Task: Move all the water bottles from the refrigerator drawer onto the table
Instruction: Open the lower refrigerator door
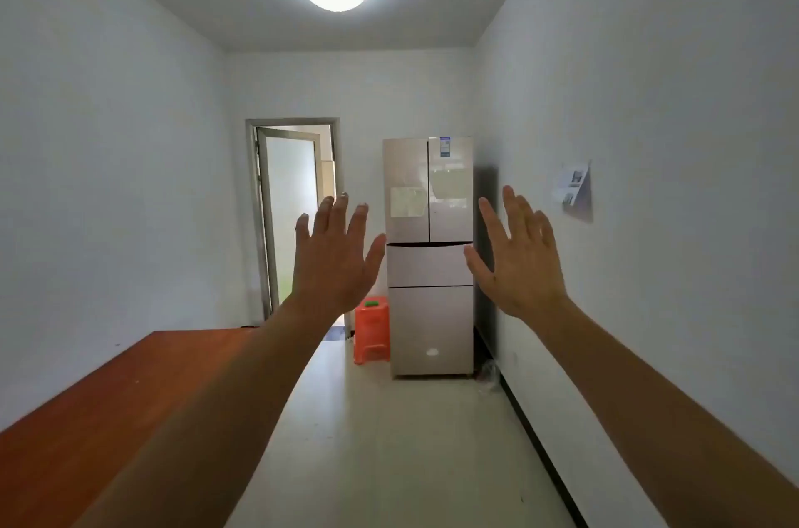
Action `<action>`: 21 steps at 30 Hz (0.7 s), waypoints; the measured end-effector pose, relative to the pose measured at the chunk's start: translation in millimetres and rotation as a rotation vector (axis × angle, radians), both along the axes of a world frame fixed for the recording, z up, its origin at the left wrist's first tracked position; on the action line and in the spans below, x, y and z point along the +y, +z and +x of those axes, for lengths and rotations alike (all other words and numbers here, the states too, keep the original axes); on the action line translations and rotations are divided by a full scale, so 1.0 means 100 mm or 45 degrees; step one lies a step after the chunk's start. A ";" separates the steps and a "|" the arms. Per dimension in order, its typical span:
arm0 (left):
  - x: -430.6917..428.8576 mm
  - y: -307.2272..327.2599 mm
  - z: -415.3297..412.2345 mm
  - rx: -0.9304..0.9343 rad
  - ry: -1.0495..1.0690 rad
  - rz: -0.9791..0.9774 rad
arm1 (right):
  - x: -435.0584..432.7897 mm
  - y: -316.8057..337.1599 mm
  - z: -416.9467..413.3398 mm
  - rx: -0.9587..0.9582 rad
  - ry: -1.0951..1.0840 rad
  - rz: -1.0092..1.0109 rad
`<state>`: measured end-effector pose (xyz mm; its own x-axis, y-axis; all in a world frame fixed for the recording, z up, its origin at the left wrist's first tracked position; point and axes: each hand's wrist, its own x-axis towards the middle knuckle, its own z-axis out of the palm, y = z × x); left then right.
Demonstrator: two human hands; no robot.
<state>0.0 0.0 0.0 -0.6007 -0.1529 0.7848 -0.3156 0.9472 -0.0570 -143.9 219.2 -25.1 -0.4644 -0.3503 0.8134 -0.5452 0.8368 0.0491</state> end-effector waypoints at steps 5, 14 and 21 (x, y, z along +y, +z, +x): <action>-0.34 -0.44 -0.24 0.090 -0.074 0.125 | -0.20 -0.44 -0.17 -0.008 -0.021 0.078; -0.62 -1.00 -1.29 -0.093 -0.081 0.193 | -0.38 -1.00 -1.13 -0.119 -0.026 0.162; -0.67 -1.10 -2.75 -0.186 -0.051 0.257 | -0.35 -1.20 -2.52 -0.207 0.003 0.114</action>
